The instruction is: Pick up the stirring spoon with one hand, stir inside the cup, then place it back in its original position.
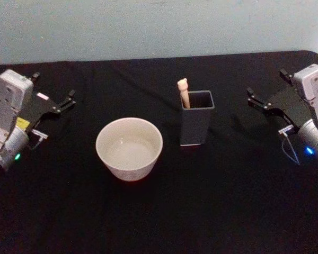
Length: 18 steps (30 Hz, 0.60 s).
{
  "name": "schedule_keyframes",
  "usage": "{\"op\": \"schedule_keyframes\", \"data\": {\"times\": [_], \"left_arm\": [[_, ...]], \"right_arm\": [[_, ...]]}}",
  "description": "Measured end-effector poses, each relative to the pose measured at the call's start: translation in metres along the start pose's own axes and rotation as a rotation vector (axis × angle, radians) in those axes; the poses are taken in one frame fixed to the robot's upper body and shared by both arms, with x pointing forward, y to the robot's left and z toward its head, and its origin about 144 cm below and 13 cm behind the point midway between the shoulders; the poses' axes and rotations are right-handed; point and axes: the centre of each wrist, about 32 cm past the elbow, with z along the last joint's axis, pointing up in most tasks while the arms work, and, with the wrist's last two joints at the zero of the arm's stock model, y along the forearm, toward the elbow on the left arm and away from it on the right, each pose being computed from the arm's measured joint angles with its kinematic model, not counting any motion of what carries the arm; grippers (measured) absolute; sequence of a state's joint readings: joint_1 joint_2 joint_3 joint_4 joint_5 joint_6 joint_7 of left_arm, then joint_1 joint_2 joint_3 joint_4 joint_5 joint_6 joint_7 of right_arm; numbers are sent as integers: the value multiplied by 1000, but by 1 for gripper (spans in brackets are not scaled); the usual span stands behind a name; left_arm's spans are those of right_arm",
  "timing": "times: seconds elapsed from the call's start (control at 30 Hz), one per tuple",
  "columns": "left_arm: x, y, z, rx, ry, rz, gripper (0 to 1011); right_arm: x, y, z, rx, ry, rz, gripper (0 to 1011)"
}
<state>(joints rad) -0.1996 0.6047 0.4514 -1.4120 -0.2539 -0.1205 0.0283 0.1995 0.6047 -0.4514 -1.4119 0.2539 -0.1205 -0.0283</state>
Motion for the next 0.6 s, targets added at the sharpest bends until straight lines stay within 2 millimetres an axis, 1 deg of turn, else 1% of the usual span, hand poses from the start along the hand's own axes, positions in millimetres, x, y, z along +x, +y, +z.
{"op": "schedule_keyframes", "data": {"times": [0.6], "left_arm": [[0, 0, 0, 0, 0, 0, 1001]], "right_arm": [[0, 0, 0, 0, 0, 0, 1002]]}}
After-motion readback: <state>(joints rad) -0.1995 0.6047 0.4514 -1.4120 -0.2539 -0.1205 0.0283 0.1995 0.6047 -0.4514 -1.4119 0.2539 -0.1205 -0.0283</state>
